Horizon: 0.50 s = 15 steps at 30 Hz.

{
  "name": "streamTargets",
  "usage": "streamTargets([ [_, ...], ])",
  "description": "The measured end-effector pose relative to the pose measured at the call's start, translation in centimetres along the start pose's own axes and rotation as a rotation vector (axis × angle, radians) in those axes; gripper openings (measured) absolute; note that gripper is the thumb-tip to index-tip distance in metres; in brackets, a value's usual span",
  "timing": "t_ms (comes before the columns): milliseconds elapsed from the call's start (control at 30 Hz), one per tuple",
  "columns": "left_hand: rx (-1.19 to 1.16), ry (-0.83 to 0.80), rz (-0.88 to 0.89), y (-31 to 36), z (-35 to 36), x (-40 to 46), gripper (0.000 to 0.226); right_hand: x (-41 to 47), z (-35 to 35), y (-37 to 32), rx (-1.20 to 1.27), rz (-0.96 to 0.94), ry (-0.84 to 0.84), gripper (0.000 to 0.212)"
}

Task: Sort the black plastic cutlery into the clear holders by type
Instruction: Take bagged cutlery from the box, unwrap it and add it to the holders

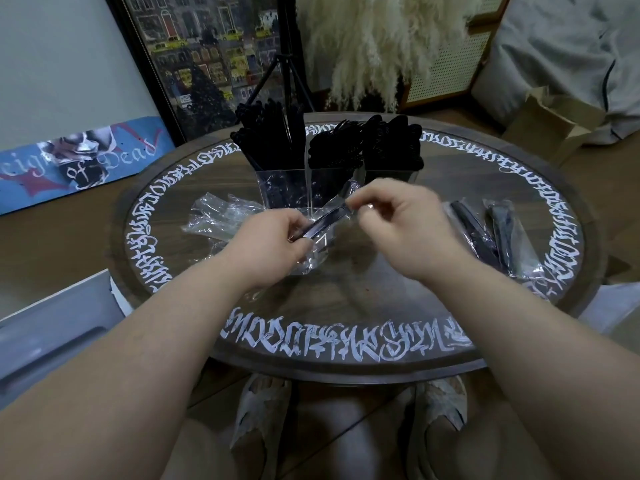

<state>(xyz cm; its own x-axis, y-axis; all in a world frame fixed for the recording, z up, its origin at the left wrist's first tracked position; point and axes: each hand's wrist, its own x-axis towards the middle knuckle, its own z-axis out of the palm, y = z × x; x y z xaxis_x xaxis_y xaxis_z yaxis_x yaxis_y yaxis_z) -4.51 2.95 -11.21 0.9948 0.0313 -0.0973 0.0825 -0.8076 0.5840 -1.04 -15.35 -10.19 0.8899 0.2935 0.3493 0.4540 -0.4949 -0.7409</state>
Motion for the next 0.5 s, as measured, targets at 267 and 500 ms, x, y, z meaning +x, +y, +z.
streamTargets([
  [267, -0.015, -0.055, 0.055, 0.9, 0.1, -0.3, 0.027, 0.9, 0.1, 1.5, -0.005, 0.281, -0.076, 0.015],
  [500, 0.006, -0.018, 0.057, 1.2, 0.4, -0.2, 0.026, 0.8, 0.1, 2.0, 0.153, 0.309, -0.122, 0.006],
])
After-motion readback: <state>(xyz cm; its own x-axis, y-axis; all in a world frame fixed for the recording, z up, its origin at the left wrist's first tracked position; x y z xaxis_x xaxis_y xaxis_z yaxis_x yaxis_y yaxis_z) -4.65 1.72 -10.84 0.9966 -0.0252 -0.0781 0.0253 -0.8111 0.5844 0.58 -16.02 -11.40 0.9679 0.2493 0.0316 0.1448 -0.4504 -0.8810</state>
